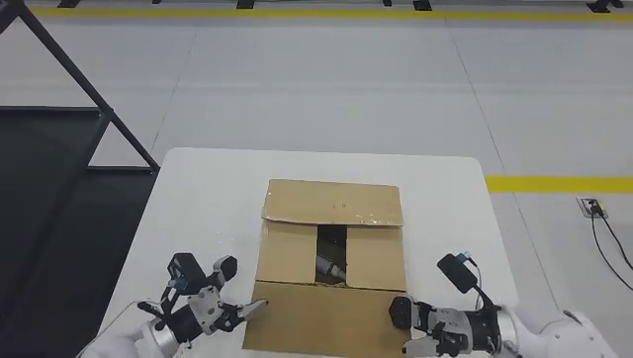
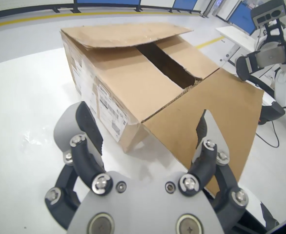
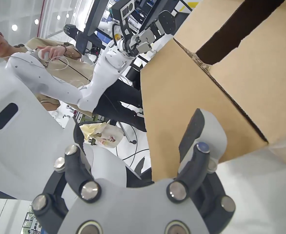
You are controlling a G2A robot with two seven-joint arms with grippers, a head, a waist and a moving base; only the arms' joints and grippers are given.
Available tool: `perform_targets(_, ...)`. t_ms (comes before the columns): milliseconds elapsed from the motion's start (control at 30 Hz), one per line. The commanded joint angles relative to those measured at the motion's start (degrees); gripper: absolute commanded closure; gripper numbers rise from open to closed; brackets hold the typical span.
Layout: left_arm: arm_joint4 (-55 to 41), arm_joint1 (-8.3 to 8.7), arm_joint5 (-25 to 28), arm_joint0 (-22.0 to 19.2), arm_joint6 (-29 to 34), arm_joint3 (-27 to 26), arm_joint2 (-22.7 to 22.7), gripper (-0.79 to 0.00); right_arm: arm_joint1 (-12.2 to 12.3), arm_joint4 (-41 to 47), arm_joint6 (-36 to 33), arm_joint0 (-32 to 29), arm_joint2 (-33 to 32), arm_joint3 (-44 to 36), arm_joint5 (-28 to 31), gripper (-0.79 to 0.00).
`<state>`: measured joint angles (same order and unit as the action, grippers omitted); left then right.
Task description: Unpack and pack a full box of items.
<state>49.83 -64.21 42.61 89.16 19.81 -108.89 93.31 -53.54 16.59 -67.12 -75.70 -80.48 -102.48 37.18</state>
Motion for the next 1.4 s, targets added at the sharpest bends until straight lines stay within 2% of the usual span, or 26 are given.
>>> perform_targets(0,0.8,0.17,0.1,-0.2,1.5,0.1,-0.3,-0.785,0.8,0.7,0.4,0.6,0.9,0.9,0.4,-0.785)
perform_targets(133,3.1,0.25,-2.0,-0.9,2.4,0.5,-1.6,-0.785,1.9,7.7,-1.3,3.2,2.4,4.6,-1.4,-0.785)
perform_targets(300,4.9,0.20,-4.4,-2.1,2.3,1.7,-3.7,-0.785,1.7,21.1,-6.0,8.7,4.0,12.4,-7.5,-0.785)
perform_targets(400,5.5,0.14,-6.8,-2.6,1.4,2.1,-4.3,-0.785,1.7,21.3,-6.3,9.1,4.1,12.7,-7.8,-0.785)
perform_targets(733,5.5,0.14,-6.8,-2.6,1.4,2.1,-4.3,-0.785,1.7,21.7,-6.0,9.0,4.3,12.5,-8.2,-0.785)
perform_targets(867,5.5,0.13,-7.0,-2.5,1.2,2.1,-4.5,-0.785,0.9,23.4,-0.8,10.8,6.9,12.0,-12.8,-0.785)
perform_targets(1033,6.5,0.17,-7.2,-2.0,0.2,1.5,-5.7,-0.785,-0.3,27.4,4.7,15.2,9.4,15.8,-19.0,-0.785)
perform_targets(1200,6.3,0.18,-7.5,-1.8,-1.3,1.5,-6.5,-0.785,-1.1,24.8,11.7,18.2,11.5,18.6,-22.5,-0.785)
perform_targets(1367,6.4,0.23,-7.8,-1.6,-2.5,1.4,-7.1,-0.785,-1.6,18.5,17.6,19.6,12.9,18.9,-26.2,-0.785)
